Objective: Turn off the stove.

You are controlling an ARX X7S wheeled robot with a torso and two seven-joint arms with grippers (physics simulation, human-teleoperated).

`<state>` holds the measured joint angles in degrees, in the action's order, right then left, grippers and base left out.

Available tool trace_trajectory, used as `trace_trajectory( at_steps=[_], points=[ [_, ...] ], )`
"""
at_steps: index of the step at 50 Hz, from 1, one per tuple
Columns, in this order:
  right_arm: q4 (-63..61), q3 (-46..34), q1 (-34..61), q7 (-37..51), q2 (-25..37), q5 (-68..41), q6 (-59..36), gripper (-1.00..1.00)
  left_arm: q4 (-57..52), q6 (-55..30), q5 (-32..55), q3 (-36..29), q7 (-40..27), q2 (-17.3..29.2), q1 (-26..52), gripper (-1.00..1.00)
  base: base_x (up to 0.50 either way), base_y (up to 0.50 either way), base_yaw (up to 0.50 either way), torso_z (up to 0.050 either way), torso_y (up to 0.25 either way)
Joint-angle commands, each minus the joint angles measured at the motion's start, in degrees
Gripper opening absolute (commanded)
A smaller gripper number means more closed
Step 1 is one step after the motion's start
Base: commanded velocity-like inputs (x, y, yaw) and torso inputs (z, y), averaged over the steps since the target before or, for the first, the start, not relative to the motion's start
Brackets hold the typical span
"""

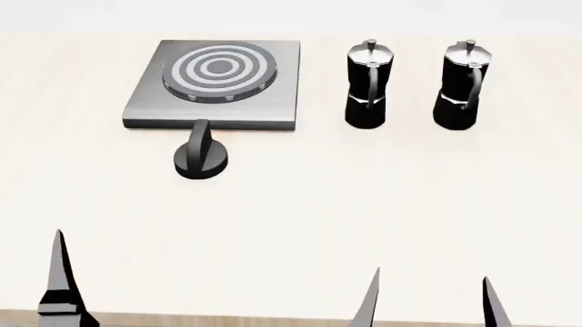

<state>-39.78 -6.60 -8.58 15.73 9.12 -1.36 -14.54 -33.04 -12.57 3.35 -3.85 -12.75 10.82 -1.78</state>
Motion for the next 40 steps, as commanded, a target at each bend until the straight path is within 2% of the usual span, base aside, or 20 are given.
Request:
trace_trajectory(
  at_steps=[1, 19, 40],
  points=[
    [-5.0, 0.0, -1.3, 1.2, 0.7, 0.0, -0.9, 1.0, -5.2, -2.6, 0.5, 0.2, -1.0, 0.5, -0.2, 1.0, 0.0, 0.0, 0.0, 0.0, 0.0],
    [-7.7, 0.2, -2.6, 2.6, 1.4, -0.2, 1.8, 1.0, -10.4, -5.1, 1.8, 1.0, -2.1, 1.3, -0.3, 1.0, 0.0, 0.0, 0.0, 0.0, 0.0],
    [-8.3, -0.7, -3.5, 3.5, 2.6, 0.1, 3.6, 1.0, -11.4, -4.7, 2.1, 0.8, -3.2, 1.8, -0.7, 1.0, 0.0, 0.0, 0.0, 0.0, 0.0]
  ],
)
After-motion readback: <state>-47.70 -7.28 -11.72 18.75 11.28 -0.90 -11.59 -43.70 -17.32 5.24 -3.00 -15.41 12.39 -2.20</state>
